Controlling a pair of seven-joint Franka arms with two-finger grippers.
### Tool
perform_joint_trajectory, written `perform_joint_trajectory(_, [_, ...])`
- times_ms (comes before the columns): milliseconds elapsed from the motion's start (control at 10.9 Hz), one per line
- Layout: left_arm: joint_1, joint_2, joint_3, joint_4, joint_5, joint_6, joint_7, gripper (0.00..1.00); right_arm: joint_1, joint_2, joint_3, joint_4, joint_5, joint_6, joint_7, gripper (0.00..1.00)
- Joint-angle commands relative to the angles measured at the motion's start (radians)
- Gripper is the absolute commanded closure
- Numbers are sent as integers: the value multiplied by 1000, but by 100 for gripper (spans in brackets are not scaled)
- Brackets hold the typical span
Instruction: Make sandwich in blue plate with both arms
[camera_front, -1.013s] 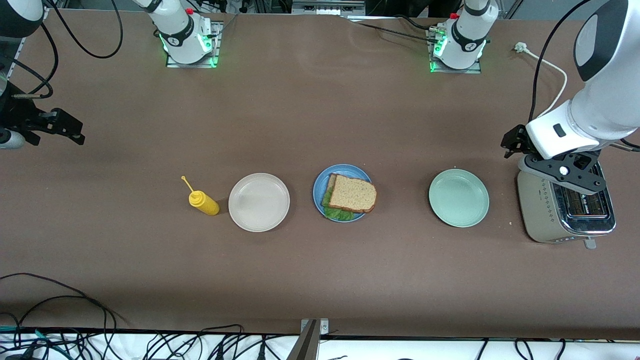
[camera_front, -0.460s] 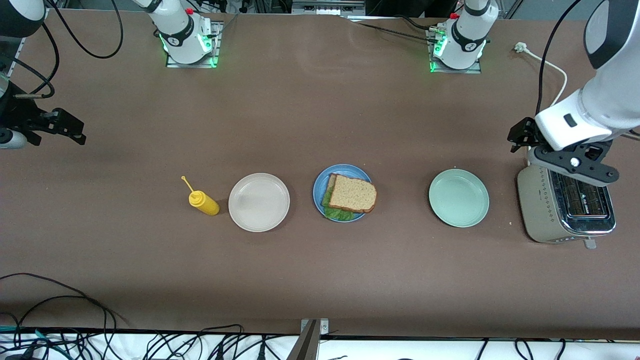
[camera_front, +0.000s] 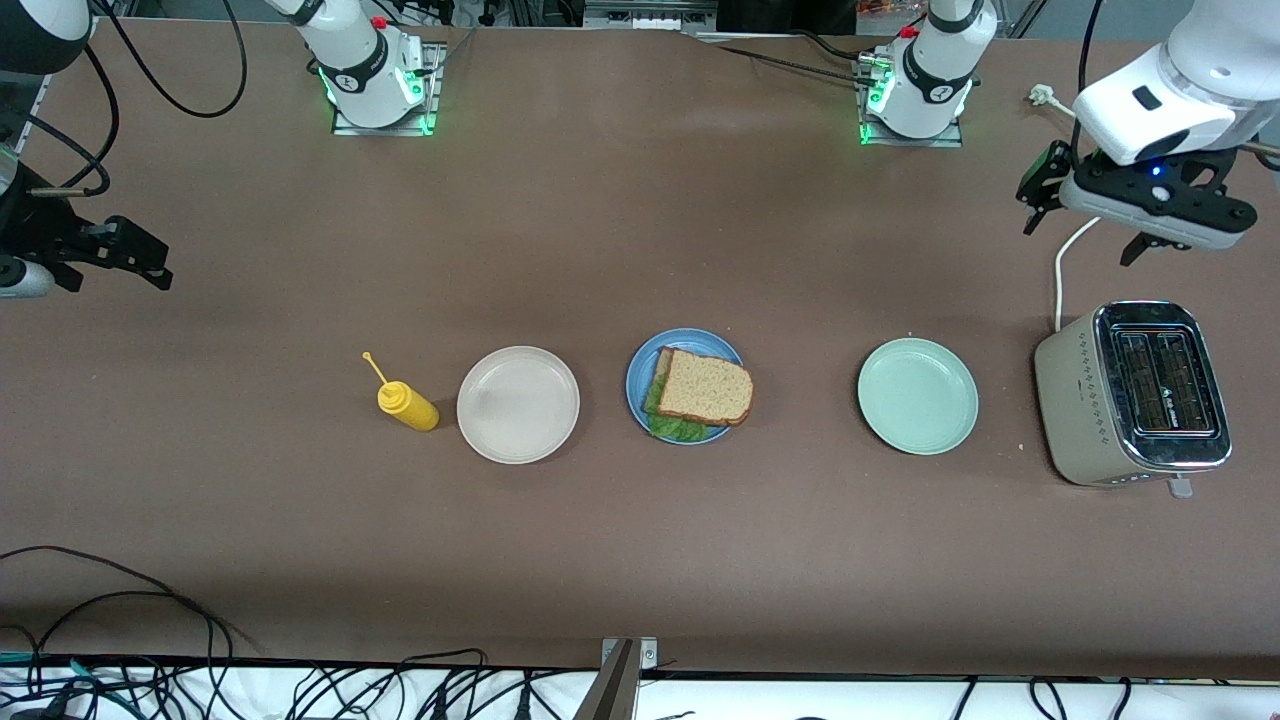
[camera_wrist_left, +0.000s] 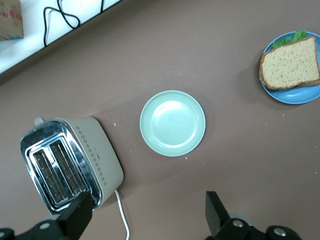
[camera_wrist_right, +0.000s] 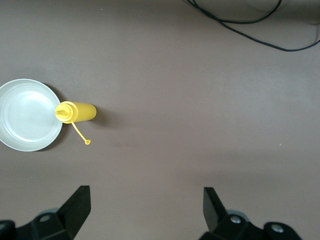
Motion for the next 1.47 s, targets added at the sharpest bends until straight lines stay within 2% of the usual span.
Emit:
perform_joint_trajectory(0, [-25, -56, 46, -74, -65, 14, -1, 0, 3, 7, 3, 35, -12, -24, -1, 0])
perform_joint_trajectory(184, [-27, -59, 69, -81, -98, 16, 1, 0, 4, 7, 3, 35, -15, -26, -1, 0])
perform_joint_trajectory(460, [21, -1, 65, -2, -91, -18, -1, 0, 9, 7, 5, 36, -16, -29, -1, 0])
perform_joint_trajectory(645, [87, 6, 19, 0, -94, -18, -1, 0, 16, 5, 6, 36, -27, -31, -2, 0])
perform_joint_trajectory(921, [217, 19, -120, 21, -91, -18, -2, 0, 24, 7, 6, 38, -45, -31, -2, 0])
perform_joint_trajectory(1381, [219, 20, -119, 22, -107, -29, 1, 0, 24, 7, 5, 38, -47, -34, -4, 0])
